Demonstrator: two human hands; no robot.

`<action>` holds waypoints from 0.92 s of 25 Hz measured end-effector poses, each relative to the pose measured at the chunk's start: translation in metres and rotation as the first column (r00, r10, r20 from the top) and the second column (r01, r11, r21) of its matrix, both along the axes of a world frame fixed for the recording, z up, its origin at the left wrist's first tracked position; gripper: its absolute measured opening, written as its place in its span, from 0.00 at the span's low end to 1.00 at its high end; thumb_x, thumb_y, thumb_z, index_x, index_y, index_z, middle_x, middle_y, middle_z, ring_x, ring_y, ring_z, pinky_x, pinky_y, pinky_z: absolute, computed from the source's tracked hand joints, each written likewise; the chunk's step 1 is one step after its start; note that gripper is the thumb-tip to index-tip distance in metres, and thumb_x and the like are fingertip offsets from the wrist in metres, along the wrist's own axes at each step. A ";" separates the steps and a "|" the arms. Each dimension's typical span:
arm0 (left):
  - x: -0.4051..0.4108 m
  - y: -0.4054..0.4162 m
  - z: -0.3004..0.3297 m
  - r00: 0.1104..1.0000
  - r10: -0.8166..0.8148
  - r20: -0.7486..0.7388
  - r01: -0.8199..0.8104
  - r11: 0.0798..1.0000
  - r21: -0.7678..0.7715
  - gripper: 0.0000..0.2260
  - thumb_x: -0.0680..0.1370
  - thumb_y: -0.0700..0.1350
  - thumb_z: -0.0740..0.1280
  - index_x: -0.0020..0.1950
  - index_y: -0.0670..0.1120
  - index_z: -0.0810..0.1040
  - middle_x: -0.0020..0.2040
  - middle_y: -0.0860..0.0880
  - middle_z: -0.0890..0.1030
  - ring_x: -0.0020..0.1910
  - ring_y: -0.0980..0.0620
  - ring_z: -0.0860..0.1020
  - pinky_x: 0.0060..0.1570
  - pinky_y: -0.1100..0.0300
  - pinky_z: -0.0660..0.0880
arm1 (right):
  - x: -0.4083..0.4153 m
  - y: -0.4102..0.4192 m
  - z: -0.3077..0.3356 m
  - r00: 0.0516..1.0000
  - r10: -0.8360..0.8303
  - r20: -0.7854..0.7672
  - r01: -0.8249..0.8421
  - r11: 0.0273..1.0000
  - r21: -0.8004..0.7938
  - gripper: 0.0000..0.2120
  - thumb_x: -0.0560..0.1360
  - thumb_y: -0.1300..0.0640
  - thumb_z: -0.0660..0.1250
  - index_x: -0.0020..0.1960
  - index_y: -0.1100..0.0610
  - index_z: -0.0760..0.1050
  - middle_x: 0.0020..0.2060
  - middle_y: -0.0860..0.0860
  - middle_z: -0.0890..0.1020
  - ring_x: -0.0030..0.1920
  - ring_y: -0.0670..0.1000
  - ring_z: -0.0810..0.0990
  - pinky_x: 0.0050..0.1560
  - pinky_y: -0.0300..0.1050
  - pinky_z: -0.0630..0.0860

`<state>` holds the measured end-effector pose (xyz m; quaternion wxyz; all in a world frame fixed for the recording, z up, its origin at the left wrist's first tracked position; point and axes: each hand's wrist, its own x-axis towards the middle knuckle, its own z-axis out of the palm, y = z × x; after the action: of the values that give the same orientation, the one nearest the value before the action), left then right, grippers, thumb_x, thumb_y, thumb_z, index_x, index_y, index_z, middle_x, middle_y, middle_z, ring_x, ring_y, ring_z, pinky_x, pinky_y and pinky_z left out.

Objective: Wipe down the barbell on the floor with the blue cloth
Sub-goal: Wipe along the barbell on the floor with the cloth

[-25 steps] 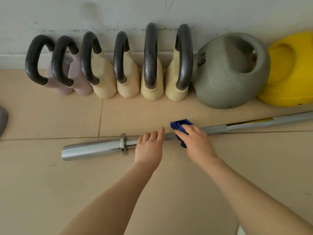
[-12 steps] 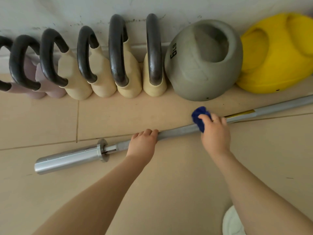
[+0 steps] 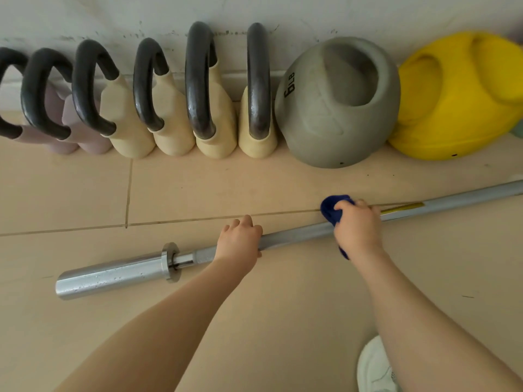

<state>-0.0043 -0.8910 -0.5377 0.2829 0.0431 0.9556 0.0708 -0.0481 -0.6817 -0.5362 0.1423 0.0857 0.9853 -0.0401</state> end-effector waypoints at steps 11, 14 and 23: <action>0.029 -0.009 0.005 0.997 0.034 -0.070 -0.035 0.999 -0.010 0.24 0.74 0.53 0.68 0.66 0.46 0.65 0.63 0.47 0.69 0.61 0.46 0.70 0.58 0.55 0.67 | 0.054 -0.081 0.005 0.970 0.241 0.027 -0.238 0.967 -0.088 0.15 0.74 0.62 0.60 0.60 0.58 0.72 0.55 0.59 0.77 0.56 0.63 0.74 0.55 0.52 0.68; 0.035 -0.037 0.017 0.999 -0.021 0.036 0.021 1.000 -0.018 0.32 0.72 0.54 0.70 0.70 0.45 0.60 0.68 0.47 0.66 0.67 0.46 0.66 0.64 0.53 0.65 | 0.086 -0.123 0.006 0.858 0.503 -0.102 -0.509 0.811 -0.287 0.17 0.69 0.62 0.67 0.58 0.56 0.74 0.52 0.55 0.80 0.54 0.60 0.77 0.60 0.53 0.68; 0.082 -0.131 0.032 0.992 0.066 -0.106 -0.068 0.998 -0.018 0.30 0.76 0.52 0.65 0.74 0.45 0.57 0.74 0.49 0.61 0.76 0.50 0.51 0.73 0.57 0.51 | 0.120 -0.216 0.011 0.856 0.516 -0.027 -0.477 0.769 -0.426 0.19 0.72 0.61 0.65 0.62 0.56 0.69 0.53 0.54 0.80 0.54 0.57 0.77 0.54 0.51 0.71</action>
<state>0.0780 -1.0224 -0.5061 0.2298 0.0117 0.9708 0.0677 0.0714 -0.8980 -0.5250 0.2076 -0.2087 0.9331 -0.2068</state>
